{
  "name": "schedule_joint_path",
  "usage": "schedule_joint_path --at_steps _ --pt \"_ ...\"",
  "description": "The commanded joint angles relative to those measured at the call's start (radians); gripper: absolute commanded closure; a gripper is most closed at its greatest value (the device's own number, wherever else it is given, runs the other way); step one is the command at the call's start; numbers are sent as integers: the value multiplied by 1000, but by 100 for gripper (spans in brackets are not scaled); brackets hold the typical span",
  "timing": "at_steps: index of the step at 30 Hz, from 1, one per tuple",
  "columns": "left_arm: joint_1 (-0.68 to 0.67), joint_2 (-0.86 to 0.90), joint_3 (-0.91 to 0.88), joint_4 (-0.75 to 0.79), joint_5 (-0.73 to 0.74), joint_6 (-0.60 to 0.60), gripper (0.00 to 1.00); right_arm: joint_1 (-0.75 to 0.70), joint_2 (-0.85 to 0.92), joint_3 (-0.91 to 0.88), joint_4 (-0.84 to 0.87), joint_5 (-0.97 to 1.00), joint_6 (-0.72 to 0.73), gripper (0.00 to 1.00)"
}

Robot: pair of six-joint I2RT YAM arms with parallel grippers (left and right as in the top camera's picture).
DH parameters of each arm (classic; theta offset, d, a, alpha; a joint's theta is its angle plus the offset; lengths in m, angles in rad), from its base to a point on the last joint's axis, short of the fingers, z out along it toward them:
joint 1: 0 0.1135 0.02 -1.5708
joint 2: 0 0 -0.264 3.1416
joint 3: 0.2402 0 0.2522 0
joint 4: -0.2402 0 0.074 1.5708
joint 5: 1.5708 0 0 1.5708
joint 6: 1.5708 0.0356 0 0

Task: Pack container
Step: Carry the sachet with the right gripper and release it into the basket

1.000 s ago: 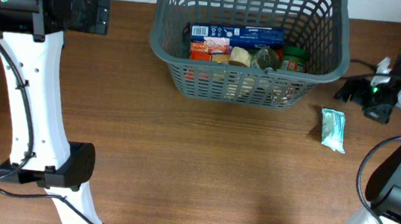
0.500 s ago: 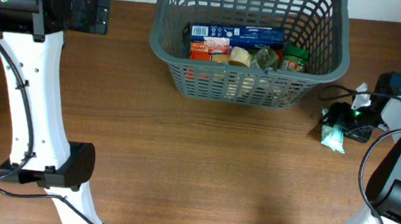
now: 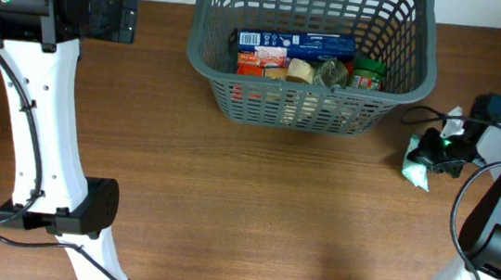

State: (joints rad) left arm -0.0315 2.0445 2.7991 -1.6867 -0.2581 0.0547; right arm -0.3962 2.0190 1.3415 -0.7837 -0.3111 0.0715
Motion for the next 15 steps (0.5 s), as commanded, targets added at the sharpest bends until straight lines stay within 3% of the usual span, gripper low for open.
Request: schedule_joint_path --at_steps 1,9,15 --pt "2 -3 0 0 8 -17 1 -47 -23 84 -40 -51 73 96" --pt "2 -3 0 0 8 -17 1 -52 -144 559 -345 -82 76 96" --pt "2 -3 0 0 8 -17 1 105 -226 972 -502 -104 29 96"
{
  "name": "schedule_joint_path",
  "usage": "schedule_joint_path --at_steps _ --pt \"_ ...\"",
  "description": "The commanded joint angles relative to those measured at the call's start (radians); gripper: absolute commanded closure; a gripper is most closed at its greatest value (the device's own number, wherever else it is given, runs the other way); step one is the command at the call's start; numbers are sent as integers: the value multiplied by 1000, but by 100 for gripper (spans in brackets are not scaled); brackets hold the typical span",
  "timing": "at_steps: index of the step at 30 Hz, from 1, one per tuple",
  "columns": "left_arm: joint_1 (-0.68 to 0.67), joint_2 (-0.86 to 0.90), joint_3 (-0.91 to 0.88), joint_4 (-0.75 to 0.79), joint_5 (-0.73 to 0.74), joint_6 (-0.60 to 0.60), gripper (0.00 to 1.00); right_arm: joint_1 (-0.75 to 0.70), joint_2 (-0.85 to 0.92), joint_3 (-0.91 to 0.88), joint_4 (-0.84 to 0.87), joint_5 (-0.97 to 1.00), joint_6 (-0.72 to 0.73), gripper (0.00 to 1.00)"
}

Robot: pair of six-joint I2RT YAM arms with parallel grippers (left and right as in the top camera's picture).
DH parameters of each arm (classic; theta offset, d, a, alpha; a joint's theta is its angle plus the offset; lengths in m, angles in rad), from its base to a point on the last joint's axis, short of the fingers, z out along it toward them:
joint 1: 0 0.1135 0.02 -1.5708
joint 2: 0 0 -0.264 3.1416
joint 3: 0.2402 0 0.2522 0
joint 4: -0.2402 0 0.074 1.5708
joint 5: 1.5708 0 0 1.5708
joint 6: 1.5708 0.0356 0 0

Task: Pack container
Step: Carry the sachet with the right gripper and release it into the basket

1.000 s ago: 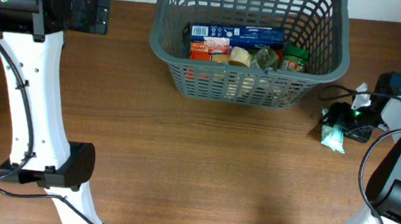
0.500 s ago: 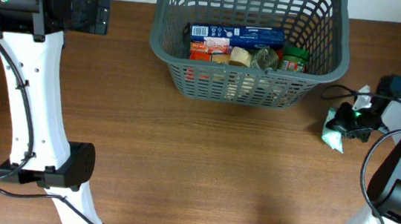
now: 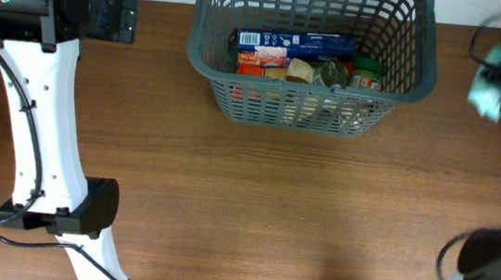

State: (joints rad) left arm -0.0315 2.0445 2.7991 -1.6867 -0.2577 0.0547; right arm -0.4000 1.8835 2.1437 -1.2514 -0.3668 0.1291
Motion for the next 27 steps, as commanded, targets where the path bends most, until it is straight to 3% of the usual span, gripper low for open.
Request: schedule_joint_path --at_steps 1,5,7,11,27 --pt "2 -3 0 0 8 -17 1 144 -97 206 -37 -49 -45 96" --pt "2 -3 0 0 8 -17 1 317 -105 281 -22 -48 -193 96" --pt "2 -3 0 0 8 -17 1 434 -93 275 3 -40 -338 96" --pt "2 -3 0 0 8 -17 1 550 -36 260 37 -40 -468 96" --pt "2 -2 0 0 8 -17 1 706 368 251 28 -56 -492 96"
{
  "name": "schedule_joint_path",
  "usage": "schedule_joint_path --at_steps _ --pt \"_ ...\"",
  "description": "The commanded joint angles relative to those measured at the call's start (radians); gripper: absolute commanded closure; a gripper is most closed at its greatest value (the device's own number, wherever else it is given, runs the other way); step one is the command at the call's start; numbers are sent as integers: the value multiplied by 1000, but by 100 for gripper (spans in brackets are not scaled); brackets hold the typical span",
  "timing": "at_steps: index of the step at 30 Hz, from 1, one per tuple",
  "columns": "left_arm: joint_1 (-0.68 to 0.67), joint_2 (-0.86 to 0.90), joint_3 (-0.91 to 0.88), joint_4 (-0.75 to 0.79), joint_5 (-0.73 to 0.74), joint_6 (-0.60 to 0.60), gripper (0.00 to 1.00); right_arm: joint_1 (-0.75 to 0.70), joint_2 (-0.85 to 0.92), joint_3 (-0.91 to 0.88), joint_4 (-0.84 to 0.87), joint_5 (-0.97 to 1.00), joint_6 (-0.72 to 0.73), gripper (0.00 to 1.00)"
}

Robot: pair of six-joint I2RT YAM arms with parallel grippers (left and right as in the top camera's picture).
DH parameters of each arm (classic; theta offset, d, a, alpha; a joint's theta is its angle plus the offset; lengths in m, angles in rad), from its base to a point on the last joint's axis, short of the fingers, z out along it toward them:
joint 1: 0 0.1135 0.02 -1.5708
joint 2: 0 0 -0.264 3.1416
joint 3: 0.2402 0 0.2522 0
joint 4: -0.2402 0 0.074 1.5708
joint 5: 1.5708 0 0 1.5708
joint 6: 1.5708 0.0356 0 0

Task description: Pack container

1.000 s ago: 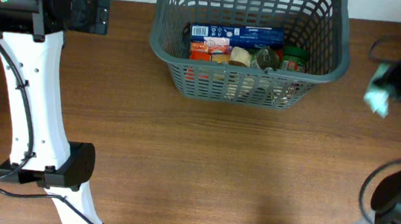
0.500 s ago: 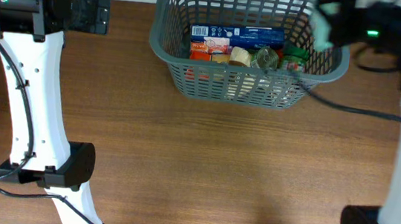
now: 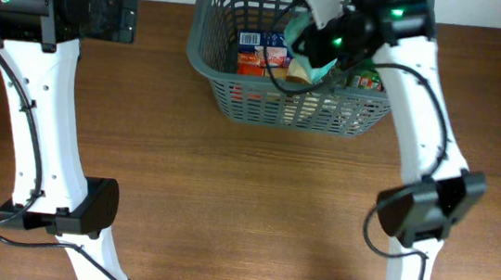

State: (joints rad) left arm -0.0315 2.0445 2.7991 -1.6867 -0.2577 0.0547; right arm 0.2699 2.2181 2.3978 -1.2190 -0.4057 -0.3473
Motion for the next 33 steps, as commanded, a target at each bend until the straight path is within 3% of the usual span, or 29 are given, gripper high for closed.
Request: schedule_joint_path --at_steps 1,4,5,6,7,9,11,17,24,28,30,31,33 --pt "2 -3 0 0 8 -17 1 53 60 -7 -4 -17 -16 96" --pt "2 -2 0 0 8 -17 1 79 101 -11 0 5 -15 94" --pt "2 -3 0 0 8 -17 1 83 111 -11 0 16 -15 85" --pt "2 -2 0 0 8 -17 1 86 116 -11 0 31 -15 60" --pt "2 -2 0 0 8 -17 1 86 117 -11 0 43 -13 47" --pt "2 -3 0 0 8 -17 1 81 101 -2 -4 61 11 29" --pt "2 -3 0 0 8 -17 1 66 72 12 -4 107 66 20" --pt "2 -3 0 0 8 -17 1 -24 -93 62 -21 201 276 16" --pt "2 -3 0 0 8 -17 1 -172 -335 77 -20 237 278 16" --pt "2 -3 0 0 8 -17 1 -248 -410 77 -60 389 274 14" --pt "2 -2 0 0 8 -17 1 -277 -425 77 -96 496 276 9" --pt "2 -2 0 0 8 -17 1 -290 -429 77 -108 523 278 1" --pt "2 -3 0 0 8 -17 1 -316 -431 77 -117 530 278 1"
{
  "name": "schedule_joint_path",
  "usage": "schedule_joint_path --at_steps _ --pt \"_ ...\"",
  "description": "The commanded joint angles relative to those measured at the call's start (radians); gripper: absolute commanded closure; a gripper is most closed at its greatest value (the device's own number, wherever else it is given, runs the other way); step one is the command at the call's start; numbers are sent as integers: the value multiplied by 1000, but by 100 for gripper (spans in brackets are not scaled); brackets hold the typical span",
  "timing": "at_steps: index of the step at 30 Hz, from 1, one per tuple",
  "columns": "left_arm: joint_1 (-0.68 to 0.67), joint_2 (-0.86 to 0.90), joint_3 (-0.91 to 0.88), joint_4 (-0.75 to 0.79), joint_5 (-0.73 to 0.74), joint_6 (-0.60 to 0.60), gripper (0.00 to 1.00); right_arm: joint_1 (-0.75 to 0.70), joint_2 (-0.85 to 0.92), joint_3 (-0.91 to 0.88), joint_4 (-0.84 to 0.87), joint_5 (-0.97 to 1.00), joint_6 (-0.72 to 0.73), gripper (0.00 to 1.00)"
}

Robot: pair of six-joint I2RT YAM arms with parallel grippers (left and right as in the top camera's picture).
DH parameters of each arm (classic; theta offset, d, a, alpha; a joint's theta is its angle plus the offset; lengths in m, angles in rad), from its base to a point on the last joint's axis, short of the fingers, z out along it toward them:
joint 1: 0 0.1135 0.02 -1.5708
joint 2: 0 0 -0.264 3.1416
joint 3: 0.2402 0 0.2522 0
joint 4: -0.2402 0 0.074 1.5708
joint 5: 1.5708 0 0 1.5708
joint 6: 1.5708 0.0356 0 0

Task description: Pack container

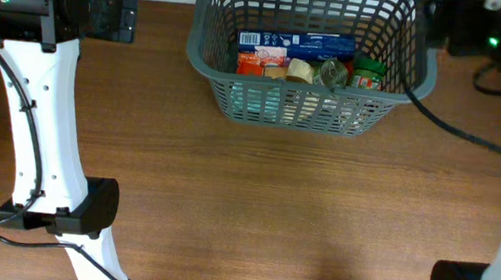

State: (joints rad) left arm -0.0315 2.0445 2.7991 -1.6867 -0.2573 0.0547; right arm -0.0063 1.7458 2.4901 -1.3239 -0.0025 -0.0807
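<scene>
The grey mesh basket stands at the back middle of the table. Inside it lie a blue box, red packs, a jar and a green tin. A teal-white packet shows through the front wall at the basket's left front. My right gripper hovers just outside the basket's right rim with nothing visible in it; its fingers are too dark to read. My left gripper hangs over the table's far left, and its jaw state is unclear.
The brown wooden table stretches in front of the basket. The left arm's white links and base stand along the left side. The right arm's base sits at the lower right, with a black cable crossing near the basket's right side.
My right gripper was over the basket's middle with the teal packet; now it is outside the right rim without it. The packet lies inside the basket at the left front.
First my right gripper was down on the teal-white packet on the table right of the basket. Then it held the packet up at the far right. Later it was over the basket with it. Now the packet rests in the basket and the gripper is off to the right.
</scene>
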Motion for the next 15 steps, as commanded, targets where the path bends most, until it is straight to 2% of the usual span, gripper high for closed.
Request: schedule_joint_path --at_steps 1,15 --pt "2 -3 0 0 7 -17 1 -51 41 -16 -18 127 11 1" --pt "2 -3 0 0 7 -17 1 -59 42 -18 -87 119 11 1"
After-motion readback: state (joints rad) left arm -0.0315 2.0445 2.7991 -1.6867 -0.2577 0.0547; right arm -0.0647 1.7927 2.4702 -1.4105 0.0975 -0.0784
